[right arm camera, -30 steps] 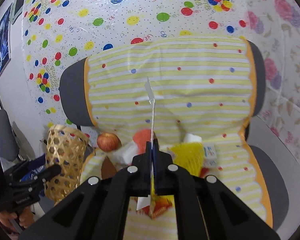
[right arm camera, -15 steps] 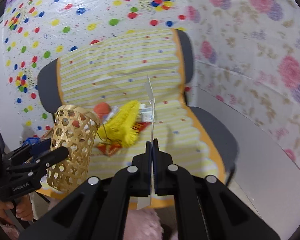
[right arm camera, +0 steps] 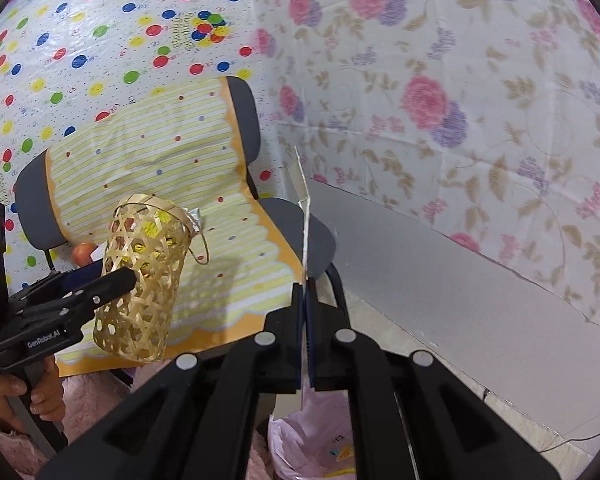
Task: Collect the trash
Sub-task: 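Carry the basket and paper strip to the trash bin and release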
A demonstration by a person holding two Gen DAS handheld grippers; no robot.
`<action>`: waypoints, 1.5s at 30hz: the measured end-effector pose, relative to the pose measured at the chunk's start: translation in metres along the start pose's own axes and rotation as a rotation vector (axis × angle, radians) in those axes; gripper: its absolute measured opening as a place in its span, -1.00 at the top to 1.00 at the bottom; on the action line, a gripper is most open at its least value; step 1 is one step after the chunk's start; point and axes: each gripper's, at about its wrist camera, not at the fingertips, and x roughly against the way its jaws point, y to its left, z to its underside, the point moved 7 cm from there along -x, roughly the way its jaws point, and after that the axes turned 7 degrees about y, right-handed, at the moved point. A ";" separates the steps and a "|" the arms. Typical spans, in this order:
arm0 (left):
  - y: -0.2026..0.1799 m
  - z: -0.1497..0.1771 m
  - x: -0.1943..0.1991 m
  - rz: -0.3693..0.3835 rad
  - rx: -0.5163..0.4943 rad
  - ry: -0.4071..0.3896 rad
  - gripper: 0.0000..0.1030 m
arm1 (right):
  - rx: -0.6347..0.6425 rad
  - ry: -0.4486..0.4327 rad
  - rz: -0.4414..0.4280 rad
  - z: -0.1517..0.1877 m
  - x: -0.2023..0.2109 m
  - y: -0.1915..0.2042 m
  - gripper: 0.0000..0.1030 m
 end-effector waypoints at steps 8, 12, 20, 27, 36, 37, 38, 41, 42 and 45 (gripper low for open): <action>-0.018 0.032 -0.007 -0.012 -0.025 0.021 -0.27 | -0.010 0.034 0.017 0.026 -0.003 -0.018 0.96; -0.022 0.048 -0.017 -0.013 -0.016 0.061 -0.27 | -0.014 0.075 0.003 0.038 -0.018 -0.024 0.96; -0.050 0.066 -0.049 0.018 -0.073 0.127 -0.28 | -0.046 0.156 -0.009 0.066 -0.048 -0.040 0.96; -0.075 0.076 -0.083 0.052 -0.110 0.176 -0.28 | -0.067 0.225 0.000 0.091 -0.068 -0.056 0.96; -0.091 0.081 -0.118 0.100 -0.117 0.239 -0.50 | -0.069 0.270 0.030 0.102 -0.084 -0.072 0.95; -0.089 0.081 -0.121 0.101 -0.099 0.250 -0.52 | -0.071 0.281 0.038 0.103 -0.087 -0.075 0.92; -0.087 0.081 -0.122 0.097 -0.090 0.253 -0.52 | -0.081 0.295 0.048 0.105 -0.090 -0.078 0.75; -0.077 0.079 -0.117 0.075 -0.069 0.246 -0.52 | -0.089 0.287 0.059 0.104 -0.089 -0.083 0.43; -0.073 0.077 -0.113 0.068 -0.066 0.239 -0.52 | -0.087 0.282 0.064 0.102 -0.087 -0.084 0.43; -0.061 0.071 -0.095 0.014 -0.069 0.195 -0.52 | -0.092 0.263 0.064 0.094 -0.080 -0.086 0.43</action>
